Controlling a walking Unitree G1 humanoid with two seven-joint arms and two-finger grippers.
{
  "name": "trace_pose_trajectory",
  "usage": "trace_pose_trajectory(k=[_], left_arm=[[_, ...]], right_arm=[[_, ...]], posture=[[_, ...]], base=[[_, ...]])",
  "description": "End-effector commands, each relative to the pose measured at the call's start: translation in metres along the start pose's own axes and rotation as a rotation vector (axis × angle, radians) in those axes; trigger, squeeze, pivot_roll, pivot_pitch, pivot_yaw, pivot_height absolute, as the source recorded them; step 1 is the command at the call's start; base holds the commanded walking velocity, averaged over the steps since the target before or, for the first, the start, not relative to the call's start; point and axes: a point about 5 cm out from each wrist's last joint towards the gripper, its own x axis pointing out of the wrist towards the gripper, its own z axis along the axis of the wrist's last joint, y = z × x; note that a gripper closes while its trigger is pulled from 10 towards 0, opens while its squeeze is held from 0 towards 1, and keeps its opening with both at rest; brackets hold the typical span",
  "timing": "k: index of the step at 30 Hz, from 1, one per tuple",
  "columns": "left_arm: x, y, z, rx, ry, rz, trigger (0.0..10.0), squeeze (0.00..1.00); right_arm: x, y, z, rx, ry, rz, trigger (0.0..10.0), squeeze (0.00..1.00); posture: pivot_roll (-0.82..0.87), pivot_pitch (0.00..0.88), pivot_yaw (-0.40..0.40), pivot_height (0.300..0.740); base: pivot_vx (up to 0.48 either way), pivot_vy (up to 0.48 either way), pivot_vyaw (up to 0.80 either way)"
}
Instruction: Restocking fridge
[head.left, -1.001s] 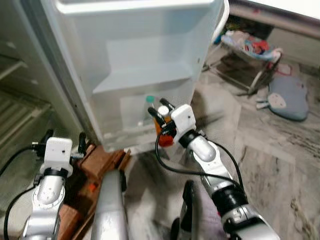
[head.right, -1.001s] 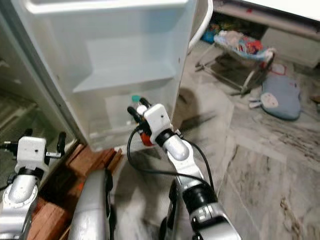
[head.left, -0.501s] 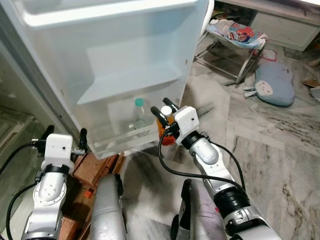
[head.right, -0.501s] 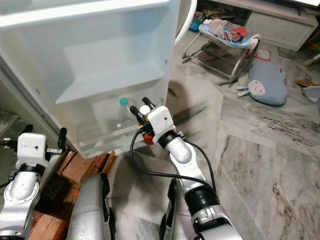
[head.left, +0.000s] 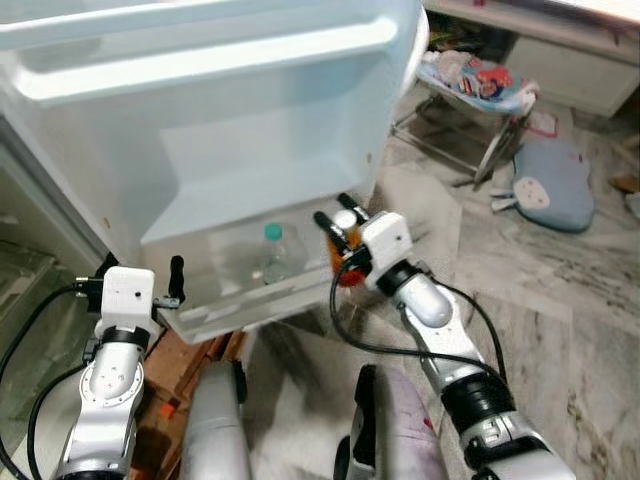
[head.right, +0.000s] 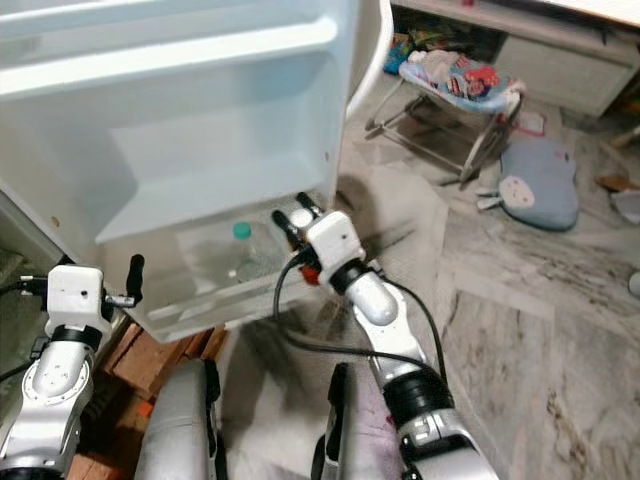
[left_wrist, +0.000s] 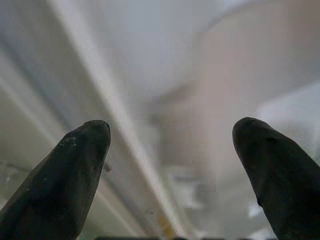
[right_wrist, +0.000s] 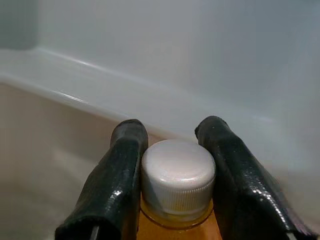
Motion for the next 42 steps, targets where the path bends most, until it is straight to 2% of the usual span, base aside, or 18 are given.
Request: trace_pose_trajectory(k=[1,11,19,21,23,27,34,35,42], left_arm=[[-0.001,-0.001,-0.001,0.0,0.008,0.001,10.0,0.0],[-0.004,-0.001,-0.001,0.008,0.016,0.003,10.0,0.0],[-0.013,0.002,0.001,0.015,0.013,0.002,10.0,0.0],[-0.019,0.006,0.001,0.027,0.015,-0.001,10.0,0.0],[-0.021,0.008,0.001,0.028,0.019,0.002,10.0,0.0],[-0.034,0.016,0.001,0.043,0.036,0.017,10.0,0.0],[-0.045,0.021,0.0,0.052,0.049,0.019,10.0,0.0],[-0.05,0.022,0.001,0.058,0.053,0.017,10.0,0.0],[-0.064,0.028,0.002,0.083,0.077,0.006,10.0,0.0]], right_arm=[[0.002,0.008,0.007,-0.003,-0.047,0.029,10.0,0.0],[0.01,0.022,0.002,0.013,-0.047,0.066,10.0,0.0],[0.028,0.027,0.003,-0.055,-0.064,0.112,10.0,0.0],[0.038,0.023,0.007,-0.12,-0.068,0.093,10.0,0.0],[0.042,0.019,0.008,-0.145,-0.069,0.078,10.0,0.0],[0.055,-0.001,0.017,-0.204,-0.064,-0.024,10.0,0.0],[0.058,-0.009,0.015,-0.19,-0.036,-0.086,10.0,0.0],[0.055,-0.007,0.01,-0.153,-0.034,-0.09,10.0,0.0],[0.052,0.007,0.005,-0.228,-0.05,-0.105,10.0,0.0]], posture=[[0.19,0.109,-0.069,0.563],[0.21,0.14,-0.072,0.563],[0.26,0.183,-0.074,0.563],[0.28,0.202,-0.076,0.563],[0.29,0.212,-0.077,0.563],[0.32,0.25,-0.08,0.563],[0.34,0.273,-0.08,0.563],[0.35,0.286,-0.077,0.563],[0.38,0.318,-0.066,0.563]], base=[[0.0,0.0,0.0],[0.0,0.0,0.0],[0.0,0.0,0.0],[0.0,0.0,0.0],[0.0,0.0,0.0],[0.0,0.0,0.0],[0.0,0.0,0.0],[0.0,0.0,0.0],[0.0,0.0,0.0]])
